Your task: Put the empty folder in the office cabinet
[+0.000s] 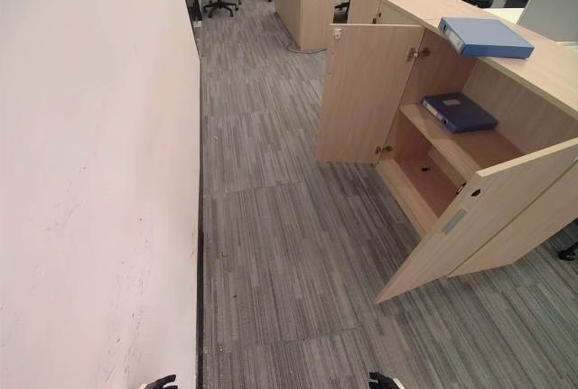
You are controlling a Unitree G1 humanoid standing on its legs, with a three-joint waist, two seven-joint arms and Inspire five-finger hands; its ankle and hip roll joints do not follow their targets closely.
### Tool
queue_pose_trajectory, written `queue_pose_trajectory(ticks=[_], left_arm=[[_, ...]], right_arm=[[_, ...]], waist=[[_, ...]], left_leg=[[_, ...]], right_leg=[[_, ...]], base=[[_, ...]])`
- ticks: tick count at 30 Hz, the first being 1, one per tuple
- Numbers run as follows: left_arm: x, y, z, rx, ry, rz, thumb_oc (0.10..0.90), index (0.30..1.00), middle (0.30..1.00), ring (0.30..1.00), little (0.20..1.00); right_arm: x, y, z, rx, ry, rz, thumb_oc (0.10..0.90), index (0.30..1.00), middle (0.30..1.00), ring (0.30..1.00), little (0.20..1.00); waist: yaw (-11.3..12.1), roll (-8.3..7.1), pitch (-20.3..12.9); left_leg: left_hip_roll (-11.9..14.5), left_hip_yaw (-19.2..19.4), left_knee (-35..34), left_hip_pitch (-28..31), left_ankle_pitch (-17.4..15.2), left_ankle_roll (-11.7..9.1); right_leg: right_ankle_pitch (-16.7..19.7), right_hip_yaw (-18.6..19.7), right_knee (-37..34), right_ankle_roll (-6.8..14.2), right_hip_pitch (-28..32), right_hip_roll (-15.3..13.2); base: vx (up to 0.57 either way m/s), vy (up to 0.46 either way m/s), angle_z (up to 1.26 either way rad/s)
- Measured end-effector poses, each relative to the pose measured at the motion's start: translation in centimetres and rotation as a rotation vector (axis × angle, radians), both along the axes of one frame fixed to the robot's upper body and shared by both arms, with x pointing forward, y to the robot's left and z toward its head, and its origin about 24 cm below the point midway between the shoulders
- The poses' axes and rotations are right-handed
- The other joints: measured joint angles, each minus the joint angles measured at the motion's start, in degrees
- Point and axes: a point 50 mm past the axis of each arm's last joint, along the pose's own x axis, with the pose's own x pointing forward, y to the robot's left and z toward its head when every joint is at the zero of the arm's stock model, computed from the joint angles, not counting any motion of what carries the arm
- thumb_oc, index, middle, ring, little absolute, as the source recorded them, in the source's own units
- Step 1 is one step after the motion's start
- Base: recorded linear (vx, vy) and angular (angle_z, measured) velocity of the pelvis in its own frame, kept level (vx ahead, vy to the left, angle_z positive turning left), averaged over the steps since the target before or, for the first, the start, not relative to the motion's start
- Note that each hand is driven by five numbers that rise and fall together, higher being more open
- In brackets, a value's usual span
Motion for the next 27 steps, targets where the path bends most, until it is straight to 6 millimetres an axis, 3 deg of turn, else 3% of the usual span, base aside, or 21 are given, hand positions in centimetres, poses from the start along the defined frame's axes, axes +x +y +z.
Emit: queue_pose_trajectory(ticks=[27], left_arm=[[0.57,-0.09,0.05,-0.024,-0.013,0.009,0.8,0.9,0.9,0.9,0.9]], right_arm=[[-0.68,-0.06,-0.19,-0.003,0.036,-0.002,0.8,0.9,0.9,0.9,0.9]], waist=[[-0.1,-0.65,-0.3]], left_leg=[[-0.1,-1.5,-0.1,-0.3,0.0,-0.1]], right_leg=[[0.2,-1.6,0.4,-0.2,0.5,-0.1]], base=[[0.0,-0.018,0.03]])
